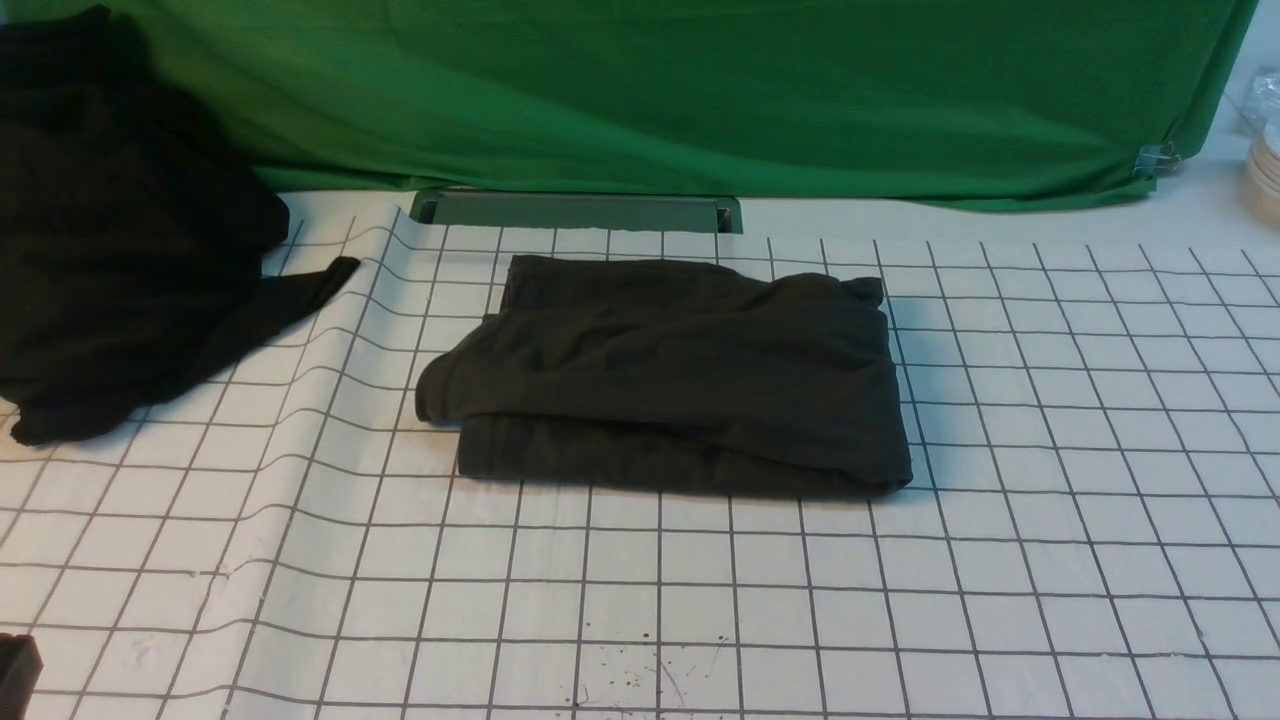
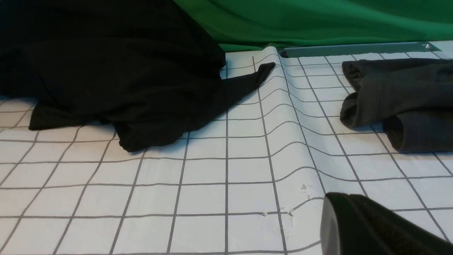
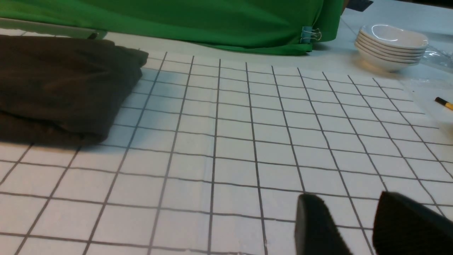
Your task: Fold a long-sleeved shirt over a white checkered tablecloth.
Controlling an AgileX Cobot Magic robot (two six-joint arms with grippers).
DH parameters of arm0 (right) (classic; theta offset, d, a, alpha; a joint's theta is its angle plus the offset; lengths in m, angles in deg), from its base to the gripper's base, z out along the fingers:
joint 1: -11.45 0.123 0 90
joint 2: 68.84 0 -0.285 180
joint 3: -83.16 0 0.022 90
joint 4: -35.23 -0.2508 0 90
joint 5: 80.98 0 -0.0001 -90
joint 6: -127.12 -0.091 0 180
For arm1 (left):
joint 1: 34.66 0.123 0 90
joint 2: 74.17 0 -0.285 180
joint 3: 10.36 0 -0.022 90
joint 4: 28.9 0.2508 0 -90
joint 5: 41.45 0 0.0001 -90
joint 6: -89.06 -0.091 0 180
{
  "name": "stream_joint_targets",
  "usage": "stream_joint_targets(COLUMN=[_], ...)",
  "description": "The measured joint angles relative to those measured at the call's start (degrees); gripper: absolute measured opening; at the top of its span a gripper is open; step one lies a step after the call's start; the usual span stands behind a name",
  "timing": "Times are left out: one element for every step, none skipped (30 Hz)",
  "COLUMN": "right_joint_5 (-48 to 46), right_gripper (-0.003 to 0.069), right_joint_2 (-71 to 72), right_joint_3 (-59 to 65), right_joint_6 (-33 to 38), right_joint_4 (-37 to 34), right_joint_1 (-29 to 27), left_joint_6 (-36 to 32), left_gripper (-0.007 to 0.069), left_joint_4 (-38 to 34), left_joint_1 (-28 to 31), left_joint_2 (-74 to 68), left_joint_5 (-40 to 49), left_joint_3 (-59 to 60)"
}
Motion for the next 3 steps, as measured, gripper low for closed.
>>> stream_joint_targets(right_joint_5=[0.0,0.0,0.0], right_gripper=[0.0243,0.0243,0.0243], right_joint_2=[0.0,0.0,0.0], right_joint_3=[0.0,0.0,0.0], right_joint_6=[0.0,0.0,0.0], right_joint_4=[0.0,0.0,0.0], right_joint_1=[0.0,0.0,0.0], left_joint_6=[0.0,0.0,0.0], left_gripper=[0.0003,0.0003,0.0003], left_joint_4=[0.0,0.0,0.0], left_joint_1=[0.0,0.0,0.0], left_joint_2=[0.0,0.0,0.0], left_joint_5=[0.0,0.0,0.0], left_joint_3=[0.0,0.0,0.0])
